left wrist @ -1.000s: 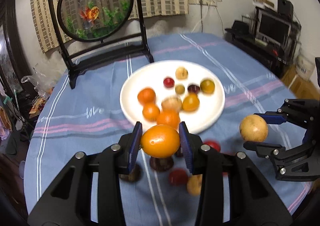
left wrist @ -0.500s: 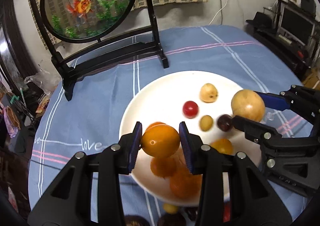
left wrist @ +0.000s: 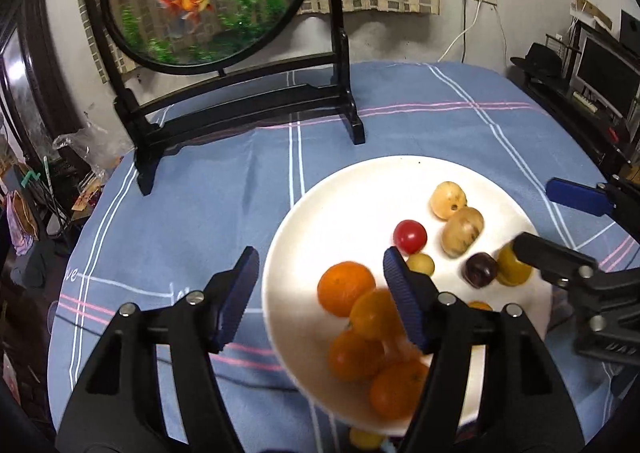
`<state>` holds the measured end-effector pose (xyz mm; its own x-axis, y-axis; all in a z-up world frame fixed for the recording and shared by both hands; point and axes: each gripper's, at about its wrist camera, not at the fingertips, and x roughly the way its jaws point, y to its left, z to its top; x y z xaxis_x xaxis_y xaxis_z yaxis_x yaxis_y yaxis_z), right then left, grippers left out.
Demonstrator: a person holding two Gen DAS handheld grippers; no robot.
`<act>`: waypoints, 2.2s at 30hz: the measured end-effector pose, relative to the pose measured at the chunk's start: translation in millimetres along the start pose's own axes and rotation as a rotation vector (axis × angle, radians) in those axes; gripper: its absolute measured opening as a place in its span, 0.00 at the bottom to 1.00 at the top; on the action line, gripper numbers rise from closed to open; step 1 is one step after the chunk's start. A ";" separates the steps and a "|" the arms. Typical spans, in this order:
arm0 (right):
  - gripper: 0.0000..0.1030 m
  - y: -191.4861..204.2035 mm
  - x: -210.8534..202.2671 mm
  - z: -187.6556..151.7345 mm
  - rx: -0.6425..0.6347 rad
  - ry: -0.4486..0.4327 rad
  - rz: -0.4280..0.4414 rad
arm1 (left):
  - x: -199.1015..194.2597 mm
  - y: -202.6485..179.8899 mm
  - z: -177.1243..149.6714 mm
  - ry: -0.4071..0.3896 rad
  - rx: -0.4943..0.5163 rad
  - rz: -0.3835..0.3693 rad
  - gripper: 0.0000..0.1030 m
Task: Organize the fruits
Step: 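Withdraw both open grippers back toward the fruit pile, then grasp a red apple with the right gripper while the left grasps a striped pale fruit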
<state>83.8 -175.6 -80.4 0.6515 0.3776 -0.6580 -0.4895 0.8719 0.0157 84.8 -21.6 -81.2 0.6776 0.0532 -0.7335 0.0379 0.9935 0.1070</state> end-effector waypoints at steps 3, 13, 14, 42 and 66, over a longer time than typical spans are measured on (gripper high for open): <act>0.64 4.3 -27.8 -11.0 0.013 -0.009 0.025 | -25.4 1.5 -12.9 -0.016 0.008 -0.011 0.64; 0.65 50.5 -100.2 -125.9 -0.083 0.069 0.110 | -111.3 -8.7 -130.8 -0.020 0.126 -0.121 0.68; 0.65 56.8 -100.6 -137.6 -0.103 0.087 0.108 | -115.7 -6.9 -141.2 -0.011 0.122 -0.134 0.68; 0.41 57.9 -85.5 -165.1 -0.144 0.152 0.129 | -85.5 -61.2 -183.2 0.130 0.021 -0.178 0.65; 0.41 84.2 -100.1 -181.9 -0.093 0.154 0.200 | -115.0 -42.9 -206.3 0.071 0.053 -0.095 0.40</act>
<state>-128.1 -196.6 -150.2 0.4445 0.4814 -0.7555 -0.6551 0.7499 0.0924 -146.2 -49.6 -139.9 0.6157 -0.0320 -0.7873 0.1395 0.9878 0.0690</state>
